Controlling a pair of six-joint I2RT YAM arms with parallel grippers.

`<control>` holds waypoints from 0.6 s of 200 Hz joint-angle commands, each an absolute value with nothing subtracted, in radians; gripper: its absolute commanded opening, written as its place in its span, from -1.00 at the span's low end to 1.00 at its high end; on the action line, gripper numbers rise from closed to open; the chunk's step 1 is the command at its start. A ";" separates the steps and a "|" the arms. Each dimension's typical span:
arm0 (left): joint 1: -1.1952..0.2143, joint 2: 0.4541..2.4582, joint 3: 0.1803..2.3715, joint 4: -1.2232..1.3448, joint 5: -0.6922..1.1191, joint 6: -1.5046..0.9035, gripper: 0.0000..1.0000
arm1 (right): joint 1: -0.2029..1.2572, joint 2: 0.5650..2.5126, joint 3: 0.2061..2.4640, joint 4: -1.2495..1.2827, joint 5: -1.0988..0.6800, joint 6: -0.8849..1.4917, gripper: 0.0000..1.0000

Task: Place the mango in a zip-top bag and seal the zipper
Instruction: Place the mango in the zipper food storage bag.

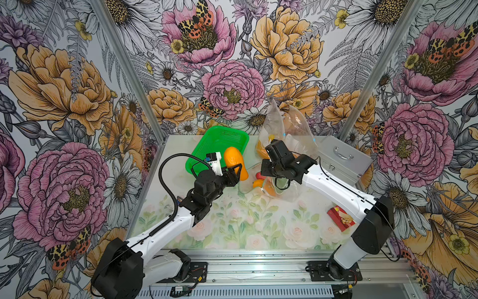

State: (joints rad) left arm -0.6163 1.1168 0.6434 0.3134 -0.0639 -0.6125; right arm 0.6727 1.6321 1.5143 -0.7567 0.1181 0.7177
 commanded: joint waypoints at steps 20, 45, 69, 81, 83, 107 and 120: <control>-0.684 1.103 0.583 0.449 -0.273 -0.696 0.21 | 0.666 1.612 1.516 -0.710 0.120 0.728 -1.00; -0.686 1.156 0.587 0.503 -0.242 -0.733 0.21 | 0.668 1.610 1.513 -0.705 0.114 0.730 -1.00; -0.690 1.225 0.597 0.547 -0.216 -0.774 0.21 | 0.670 1.602 1.509 -0.705 0.113 0.734 -1.00; -0.695 1.261 0.601 0.573 -0.183 -0.792 0.21 | 0.669 1.599 1.510 -0.703 0.113 0.734 -1.00; -0.695 1.266 0.601 0.577 -0.179 -0.795 0.21 | 0.669 1.600 1.510 -0.705 0.114 0.735 -1.00; -0.707 1.327 0.616 0.613 -0.147 -0.822 0.21 | 0.669 1.596 1.510 -0.704 0.115 0.734 -1.00; -0.724 1.346 0.627 0.614 -0.136 -0.825 0.22 | 0.669 1.598 1.510 -0.702 0.115 0.734 -1.00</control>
State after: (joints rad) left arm -0.6979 1.3197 0.5957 0.5362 -0.1745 -0.7918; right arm 0.6727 1.6314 1.5127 -0.7303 0.1158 0.7185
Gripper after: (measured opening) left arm 0.612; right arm 0.043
